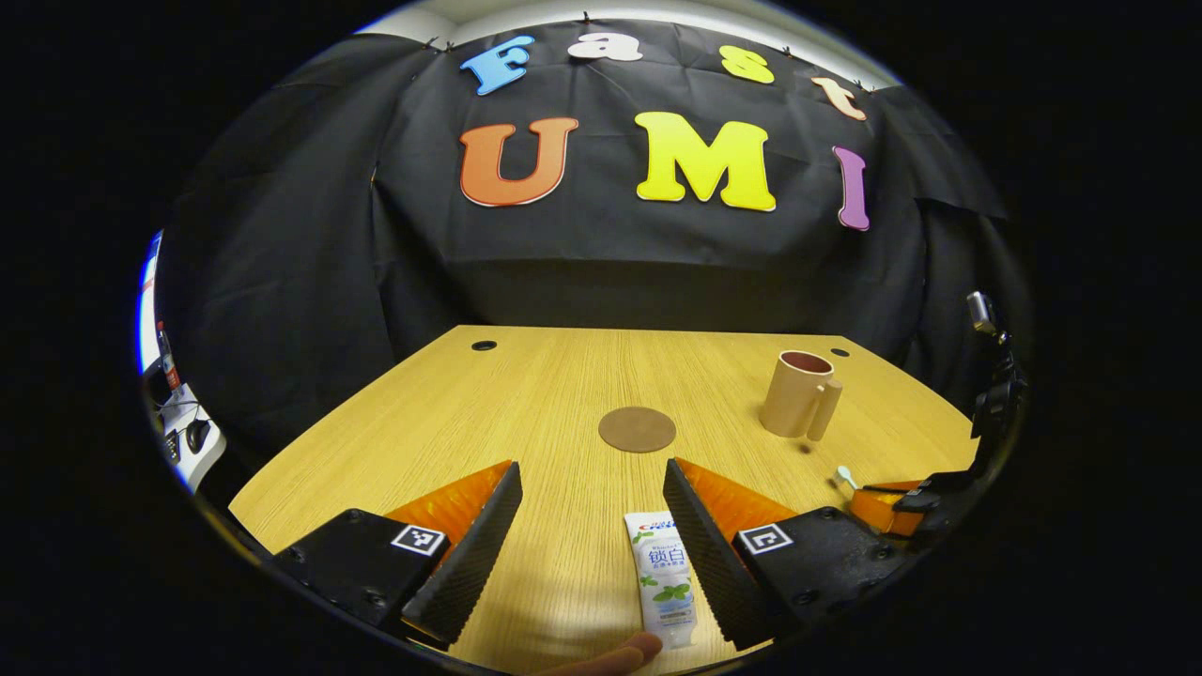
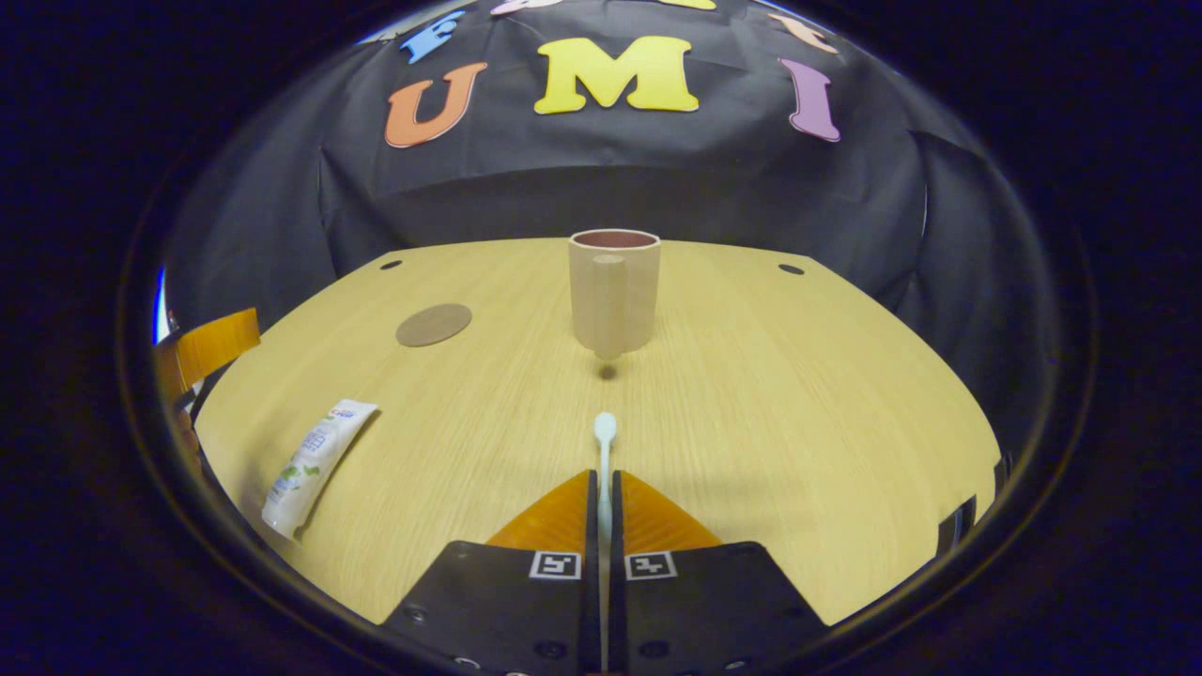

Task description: Put the toothbrush and toothpaste on the desktop into the cup, then pick up the cup and place it on the coaster on the desktop.

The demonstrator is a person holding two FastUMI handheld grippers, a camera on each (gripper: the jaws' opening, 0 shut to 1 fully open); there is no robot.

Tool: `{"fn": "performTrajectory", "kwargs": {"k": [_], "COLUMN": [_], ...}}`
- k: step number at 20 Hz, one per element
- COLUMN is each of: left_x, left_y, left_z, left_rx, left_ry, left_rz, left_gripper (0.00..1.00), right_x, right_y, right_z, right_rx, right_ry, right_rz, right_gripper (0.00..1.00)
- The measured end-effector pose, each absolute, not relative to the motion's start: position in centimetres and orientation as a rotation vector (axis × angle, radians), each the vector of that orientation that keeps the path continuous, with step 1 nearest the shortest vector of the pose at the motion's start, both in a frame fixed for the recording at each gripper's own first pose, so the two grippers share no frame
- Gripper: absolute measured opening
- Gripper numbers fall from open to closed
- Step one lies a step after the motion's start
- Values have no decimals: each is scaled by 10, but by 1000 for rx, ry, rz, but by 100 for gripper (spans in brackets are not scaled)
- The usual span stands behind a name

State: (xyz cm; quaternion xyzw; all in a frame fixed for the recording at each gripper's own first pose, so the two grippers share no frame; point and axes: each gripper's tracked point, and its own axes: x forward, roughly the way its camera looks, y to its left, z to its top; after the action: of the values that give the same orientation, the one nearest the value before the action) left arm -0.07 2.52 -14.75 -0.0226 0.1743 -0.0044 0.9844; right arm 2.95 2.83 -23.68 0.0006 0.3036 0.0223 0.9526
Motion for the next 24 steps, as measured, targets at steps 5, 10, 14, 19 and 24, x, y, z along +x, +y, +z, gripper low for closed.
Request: {"fn": "performTrajectory", "kwargs": {"k": [5, 10, 14, 19, 24], "left_x": [-10, -14, -16, -21, -30], "left_y": [2, -24, -33, -34, -29], "left_z": [-167, -198, -218, -236, -247], "left_rx": [-52, -27, -4, -57, -15], "left_ry": [404, 492, 555, 666, 735], "left_rz": [-62, -99, -108, -101, -93], "left_gripper": [97, 98, 98, 90, 80], "right_x": [24, 14, 7, -1, -6], "right_y": [24, 19, 16, 8, 6], "right_z": [-212, -182, -165, -143, -134], "right_rx": [15, 4, -9, 1, 10], "right_ry": [557, 471, 410, 343, 311], "right_rz": [59, 68, 77, 79, 88], "right_gripper": [2, 1, 1, 1, 2]}}
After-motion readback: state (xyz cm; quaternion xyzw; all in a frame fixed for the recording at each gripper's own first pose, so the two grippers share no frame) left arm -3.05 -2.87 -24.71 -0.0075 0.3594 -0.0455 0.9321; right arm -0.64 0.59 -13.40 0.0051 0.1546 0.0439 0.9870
